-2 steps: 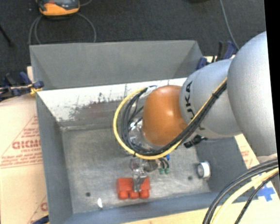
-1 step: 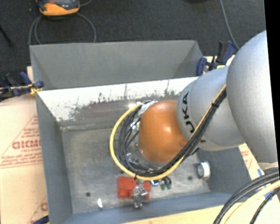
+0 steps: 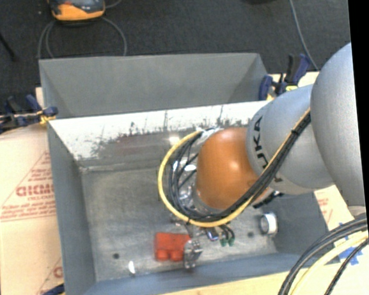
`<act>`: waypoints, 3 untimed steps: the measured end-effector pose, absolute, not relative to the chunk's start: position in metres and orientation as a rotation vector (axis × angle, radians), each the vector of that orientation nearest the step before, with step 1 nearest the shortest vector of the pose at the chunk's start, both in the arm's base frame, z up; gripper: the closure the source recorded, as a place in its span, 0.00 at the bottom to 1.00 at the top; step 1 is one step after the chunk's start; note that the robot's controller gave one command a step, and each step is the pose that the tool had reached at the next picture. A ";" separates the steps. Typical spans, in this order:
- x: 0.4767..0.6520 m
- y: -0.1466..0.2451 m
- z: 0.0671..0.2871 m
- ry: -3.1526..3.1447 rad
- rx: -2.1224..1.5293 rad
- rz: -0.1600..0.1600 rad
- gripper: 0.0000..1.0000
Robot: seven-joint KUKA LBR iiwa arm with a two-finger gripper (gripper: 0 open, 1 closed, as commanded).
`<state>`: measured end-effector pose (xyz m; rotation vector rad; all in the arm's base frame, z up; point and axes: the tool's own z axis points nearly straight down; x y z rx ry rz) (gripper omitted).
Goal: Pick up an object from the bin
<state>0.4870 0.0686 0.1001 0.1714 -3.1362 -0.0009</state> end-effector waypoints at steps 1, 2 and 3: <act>0.497 0.076 0.072 -3.141 0.043 -0.003 0.00; 0.498 0.076 0.074 -3.143 0.043 -0.004 0.00; 0.501 0.076 0.076 -3.151 0.040 -0.006 1.00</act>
Offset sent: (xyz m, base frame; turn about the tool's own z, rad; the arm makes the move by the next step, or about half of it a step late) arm 0.0083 0.0071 -0.0301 0.0833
